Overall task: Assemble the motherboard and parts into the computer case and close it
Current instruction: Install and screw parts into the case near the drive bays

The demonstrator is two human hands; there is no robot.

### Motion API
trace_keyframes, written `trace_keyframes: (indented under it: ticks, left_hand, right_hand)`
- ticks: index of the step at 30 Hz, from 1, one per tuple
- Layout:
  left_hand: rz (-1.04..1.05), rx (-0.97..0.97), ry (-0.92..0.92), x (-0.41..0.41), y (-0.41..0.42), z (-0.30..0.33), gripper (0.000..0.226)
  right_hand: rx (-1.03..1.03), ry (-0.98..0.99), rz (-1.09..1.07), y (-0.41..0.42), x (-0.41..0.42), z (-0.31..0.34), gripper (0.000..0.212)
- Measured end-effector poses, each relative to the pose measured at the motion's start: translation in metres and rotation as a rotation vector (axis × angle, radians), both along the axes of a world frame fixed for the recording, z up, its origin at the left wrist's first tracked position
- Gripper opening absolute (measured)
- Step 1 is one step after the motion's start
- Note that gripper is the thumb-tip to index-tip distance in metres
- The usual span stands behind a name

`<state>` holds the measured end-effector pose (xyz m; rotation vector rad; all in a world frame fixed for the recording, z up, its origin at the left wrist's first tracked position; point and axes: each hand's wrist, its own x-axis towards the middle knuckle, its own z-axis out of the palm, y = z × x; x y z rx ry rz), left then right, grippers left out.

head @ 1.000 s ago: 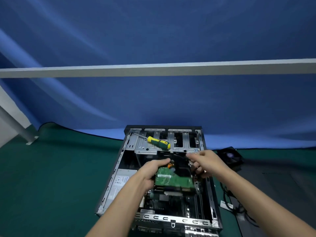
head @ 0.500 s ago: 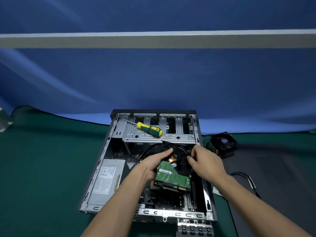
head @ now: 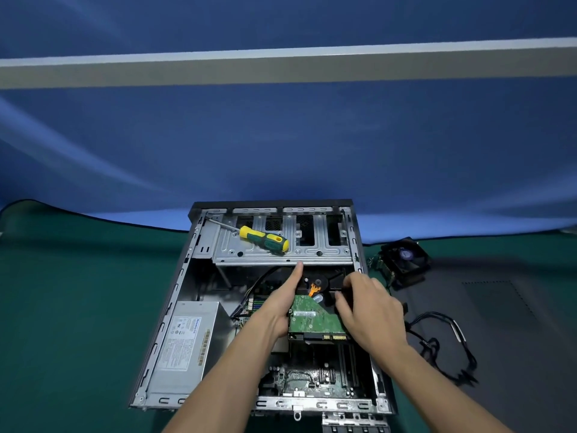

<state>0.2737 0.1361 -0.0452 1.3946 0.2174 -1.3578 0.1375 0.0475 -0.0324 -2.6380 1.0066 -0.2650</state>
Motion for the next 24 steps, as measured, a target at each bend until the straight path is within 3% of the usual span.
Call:
trace_keyframes:
  ticks: [4, 11, 19, 24]
  left_hand:
    - [0.035, -0.012, -0.011, 0.004, -0.007, -0.003, 0.077]
    - [0.044, -0.009, -0.072, 0.006, -0.021, -0.014, 0.088]
    - [0.05, -0.067, -0.041, 0.016, -0.031, -0.016, 0.071]
    - [0.017, 0.044, -0.131, 0.018, -0.034, -0.018, 0.068]
  right_hand:
    - [0.015, 0.023, 0.099, -0.001, -0.002, 0.001, 0.041]
    - [0.036, 0.041, 0.167, -0.003, -0.004, 0.004, 0.035]
    - [-0.042, 0.205, 0.27, -0.009, 0.001, 0.008, 0.062]
    - [-0.039, 0.254, 0.272, -0.009, 0.005, 0.009, 0.067]
